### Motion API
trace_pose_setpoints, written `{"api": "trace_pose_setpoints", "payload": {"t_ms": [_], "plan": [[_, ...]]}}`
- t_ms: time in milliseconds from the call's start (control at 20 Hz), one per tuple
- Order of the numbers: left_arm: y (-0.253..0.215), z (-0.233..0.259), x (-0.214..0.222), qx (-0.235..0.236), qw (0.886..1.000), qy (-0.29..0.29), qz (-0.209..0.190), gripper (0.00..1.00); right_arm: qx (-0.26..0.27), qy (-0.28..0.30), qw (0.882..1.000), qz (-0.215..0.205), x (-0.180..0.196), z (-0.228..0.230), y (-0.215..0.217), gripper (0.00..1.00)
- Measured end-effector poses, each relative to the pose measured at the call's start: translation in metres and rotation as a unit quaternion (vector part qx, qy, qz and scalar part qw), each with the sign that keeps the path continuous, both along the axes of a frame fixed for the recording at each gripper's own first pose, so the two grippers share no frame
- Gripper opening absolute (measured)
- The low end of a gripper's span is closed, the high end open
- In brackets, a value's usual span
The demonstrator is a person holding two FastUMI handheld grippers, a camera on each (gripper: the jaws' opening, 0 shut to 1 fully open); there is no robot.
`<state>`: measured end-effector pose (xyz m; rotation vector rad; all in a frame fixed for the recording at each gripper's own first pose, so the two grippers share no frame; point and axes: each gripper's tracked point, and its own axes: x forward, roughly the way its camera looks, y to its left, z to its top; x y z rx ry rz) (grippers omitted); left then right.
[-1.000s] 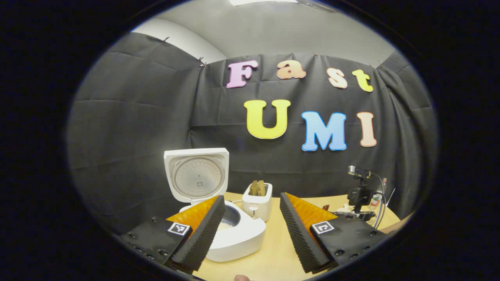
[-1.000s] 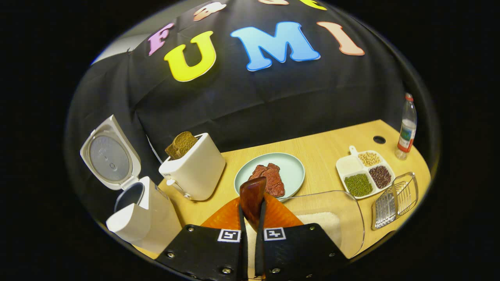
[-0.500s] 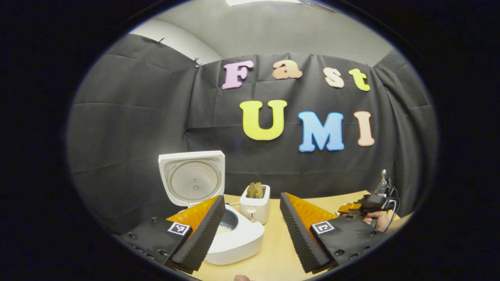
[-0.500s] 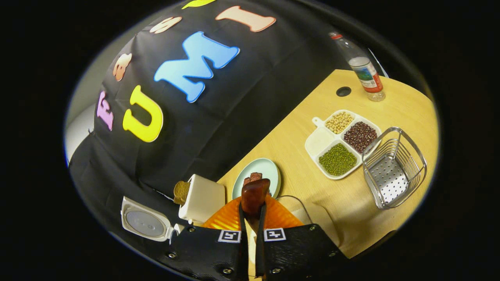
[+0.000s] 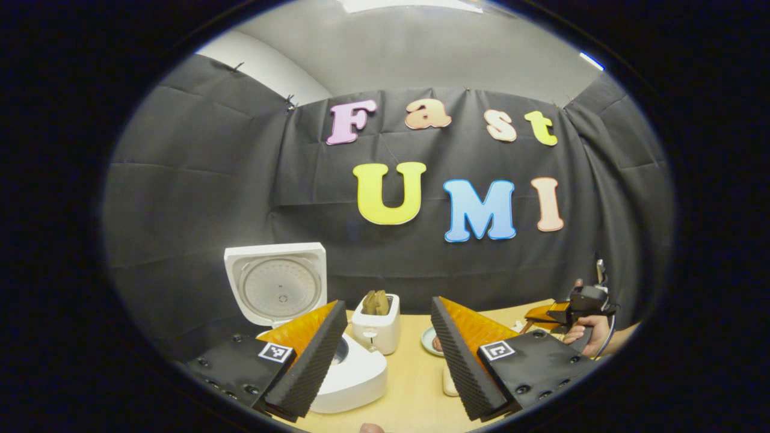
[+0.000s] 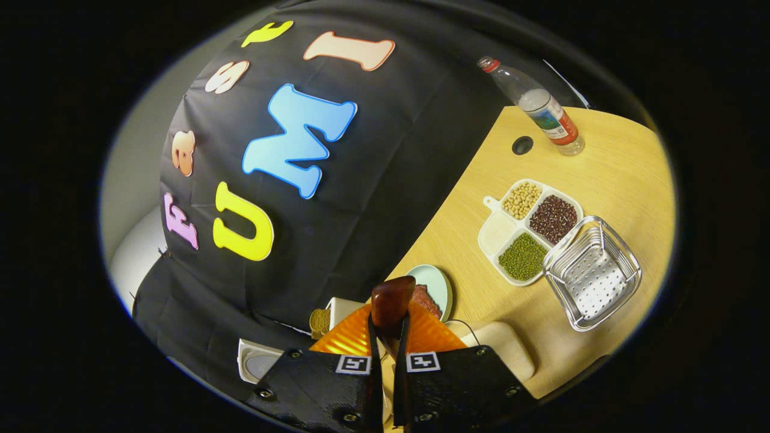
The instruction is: Close the left gripper, press the button to open the rice cooker; take a wooden spoon from the chopstick holder with the right hand, scoop a spoonful of rice and pour it into the rice cooker, then put the wooden spoon back into the chopstick holder.
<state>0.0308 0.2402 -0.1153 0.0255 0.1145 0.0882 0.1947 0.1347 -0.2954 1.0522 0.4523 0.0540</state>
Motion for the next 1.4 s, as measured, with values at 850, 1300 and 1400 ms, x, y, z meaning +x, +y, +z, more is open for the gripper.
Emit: {"api": "trace_pose_setpoints", "payload": {"t_ms": [850,1300,1400], "plan": [[0.035,-0.005,-0.013,-0.002,1.0,-0.005,0.004,0.97,0.134,-0.071,0.988,0.043,0.011,0.11,0.102,0.07],[0.067,-0.01,-0.018,-0.009,1.0,-0.011,0.006,0.99,0.165,-0.071,0.976,0.119,0.026,0.127,0.225,0.07],[0.077,-0.01,-0.022,-0.012,1.0,-0.014,0.015,0.99,0.166,-0.066,0.974,0.14,0.03,0.124,0.254,0.07]]}}
